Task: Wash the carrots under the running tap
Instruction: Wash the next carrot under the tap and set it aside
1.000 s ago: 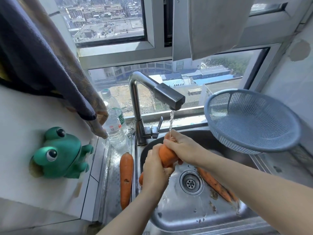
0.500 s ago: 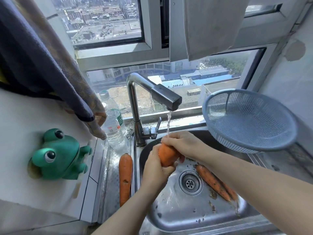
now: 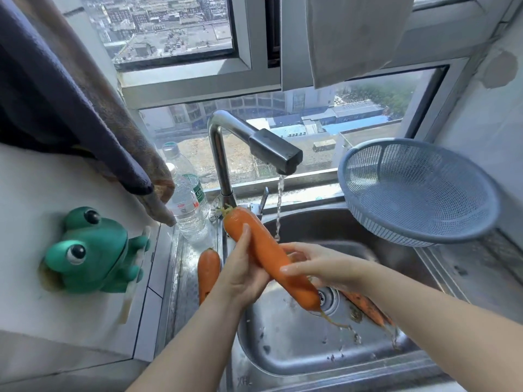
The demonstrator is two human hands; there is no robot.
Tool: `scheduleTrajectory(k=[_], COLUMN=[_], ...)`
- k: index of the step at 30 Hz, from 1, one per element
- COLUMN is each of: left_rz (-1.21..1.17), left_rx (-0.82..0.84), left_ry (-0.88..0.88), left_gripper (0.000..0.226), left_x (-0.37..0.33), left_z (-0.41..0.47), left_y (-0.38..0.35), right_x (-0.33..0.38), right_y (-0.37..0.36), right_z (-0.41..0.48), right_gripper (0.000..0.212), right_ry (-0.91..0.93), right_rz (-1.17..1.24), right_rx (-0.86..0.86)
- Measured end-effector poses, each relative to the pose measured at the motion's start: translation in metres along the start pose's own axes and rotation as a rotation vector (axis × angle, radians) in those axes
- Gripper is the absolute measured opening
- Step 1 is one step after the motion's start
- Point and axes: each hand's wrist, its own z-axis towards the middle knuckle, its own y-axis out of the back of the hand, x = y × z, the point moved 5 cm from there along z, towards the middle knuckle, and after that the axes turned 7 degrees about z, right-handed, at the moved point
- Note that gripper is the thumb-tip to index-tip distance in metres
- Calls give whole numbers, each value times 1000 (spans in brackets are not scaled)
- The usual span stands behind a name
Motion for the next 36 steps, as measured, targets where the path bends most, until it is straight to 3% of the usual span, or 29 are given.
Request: scheduleTrajectory(k=[2, 4, 8, 10, 12, 14, 17, 22, 25, 27, 31, 36], left_rz=[-101, -21, 522, 686, 778, 873, 905, 773, 758, 811, 1175, 1436], left_rx=[-45, -55, -23, -59, -67, -27, 16, -130, -401, -558, -611, -676], left_ry=[23, 69, 327, 439, 503, 550, 546, 145, -101, -214, -295, -334], left_gripper=[54, 61, 86, 83, 75, 67, 64, 59, 64, 53, 65, 70], left_x=[1, 6, 22, 27, 30, 33, 37, 18, -7, -28, -48, -37], left_z=[-1, -4, -14, -22, -30, -40, -55, -58, -54, -58, -63, -59], left_y=[-2, -1, 20, 34, 42, 46, 46, 42, 60, 78, 111, 128], right_x=[-4, -6, -1, 0, -6, -18, -25, -1, 17, 25, 21, -1], right_y=[-3, -5, 11, 19, 20, 17, 2, -49, -89, -108, -108, -90], right_z=[-4, -6, -12, -17, -21, -26, -33, -25, -10, 2, 26, 35], right_gripper=[54, 46, 28, 30, 31, 27, 25, 21, 16, 21, 56, 50], right_ry=[-19, -47, -154, -224, -268, -311, -325, -131, -11, 25, 51, -20], right_rz=[-104, -252, -716, -1079, -1293, -1227, -828, -497, -470, -494, -604, -627], right_rx=[-2, -42, -221, -276, -272, -219, -139, -30, 96, 154, 107, 63])
